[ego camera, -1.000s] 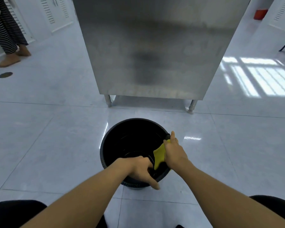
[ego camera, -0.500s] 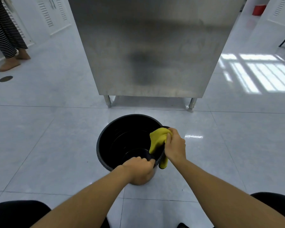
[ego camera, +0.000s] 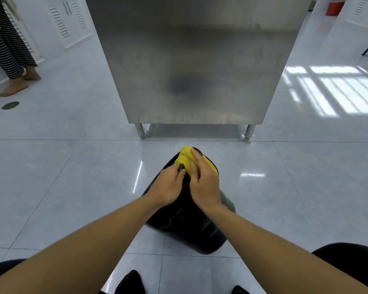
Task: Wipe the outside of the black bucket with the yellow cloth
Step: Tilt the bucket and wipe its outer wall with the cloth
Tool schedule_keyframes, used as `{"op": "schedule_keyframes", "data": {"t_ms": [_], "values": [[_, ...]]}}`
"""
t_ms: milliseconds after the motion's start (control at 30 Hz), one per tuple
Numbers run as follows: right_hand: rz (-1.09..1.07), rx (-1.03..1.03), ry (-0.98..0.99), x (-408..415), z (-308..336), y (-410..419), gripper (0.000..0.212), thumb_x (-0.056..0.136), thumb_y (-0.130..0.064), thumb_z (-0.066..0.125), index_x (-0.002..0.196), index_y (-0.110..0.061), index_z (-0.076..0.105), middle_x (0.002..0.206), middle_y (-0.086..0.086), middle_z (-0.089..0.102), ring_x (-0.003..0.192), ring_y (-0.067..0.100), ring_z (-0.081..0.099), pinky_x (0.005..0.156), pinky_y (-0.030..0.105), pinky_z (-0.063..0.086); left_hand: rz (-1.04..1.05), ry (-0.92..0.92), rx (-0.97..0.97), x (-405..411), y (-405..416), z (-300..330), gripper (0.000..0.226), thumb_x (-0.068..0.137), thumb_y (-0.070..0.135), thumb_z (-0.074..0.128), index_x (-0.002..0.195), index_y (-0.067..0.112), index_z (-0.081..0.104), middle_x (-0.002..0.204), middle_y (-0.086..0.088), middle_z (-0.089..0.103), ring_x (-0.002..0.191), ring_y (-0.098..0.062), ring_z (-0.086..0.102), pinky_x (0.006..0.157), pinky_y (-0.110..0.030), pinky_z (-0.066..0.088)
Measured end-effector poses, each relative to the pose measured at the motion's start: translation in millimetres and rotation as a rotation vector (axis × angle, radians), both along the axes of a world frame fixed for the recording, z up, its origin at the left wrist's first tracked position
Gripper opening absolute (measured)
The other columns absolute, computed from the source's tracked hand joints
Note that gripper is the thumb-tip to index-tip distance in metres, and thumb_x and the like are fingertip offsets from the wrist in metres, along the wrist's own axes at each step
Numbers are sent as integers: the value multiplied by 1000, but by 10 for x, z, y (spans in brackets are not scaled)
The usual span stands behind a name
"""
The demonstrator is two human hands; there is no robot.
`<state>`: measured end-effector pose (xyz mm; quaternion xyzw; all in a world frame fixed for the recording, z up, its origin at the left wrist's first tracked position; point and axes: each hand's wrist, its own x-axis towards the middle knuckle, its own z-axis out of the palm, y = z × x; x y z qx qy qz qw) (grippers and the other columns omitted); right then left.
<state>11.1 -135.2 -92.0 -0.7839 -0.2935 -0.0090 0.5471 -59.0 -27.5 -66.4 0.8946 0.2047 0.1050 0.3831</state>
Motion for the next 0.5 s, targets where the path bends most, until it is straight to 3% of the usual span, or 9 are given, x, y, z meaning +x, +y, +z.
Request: {"op": "schedule_keyframes", "data": {"t_ms": [67,167,233,333,400,500], "values": [[50,-26,-40,-40,-64,0,42,106,-17,51,148,-18,54,130,-18,55,114,-13,45,96,-3,30,22,31,-42,2,36,-10,30,105,13,45,77,16,50,78,2,59,69,-11,52,60,-15,34],[74,-178,-6,-30,-199,-25,45,107,-20,46,151,-27,49,114,-7,59,94,1,52,81,8,38,22,38,-99,-32,51,-146,21,105,11,44,101,0,61,102,-13,68,90,-19,60,67,-11,37],[20,-283,85,41,-234,-34,46,108,-20,41,152,-30,46,107,-2,48,89,11,50,74,13,37,15,29,-112,-28,56,-185,21,106,14,44,109,4,62,107,-7,68,96,-17,61,73,-11,38],[-23,-384,212,134,-236,-39,46,104,-12,39,148,-21,51,117,3,39,96,20,52,86,24,41,15,26,-102,-26,44,-177,15,107,15,44,100,13,58,95,0,64,89,-16,58,68,-6,37],[-41,-408,253,132,-207,-28,49,101,-7,39,147,-20,51,137,9,39,109,26,54,95,31,45,10,30,-94,-27,33,-191,15,107,16,44,100,14,58,95,-1,64,89,-17,59,67,-10,37],[86,-442,163,73,-126,5,61,100,-14,37,157,-35,33,156,-4,33,129,27,42,105,46,41,16,60,-123,-50,28,-220,17,107,19,42,109,15,58,102,-2,66,92,-17,60,76,-22,39]]}}
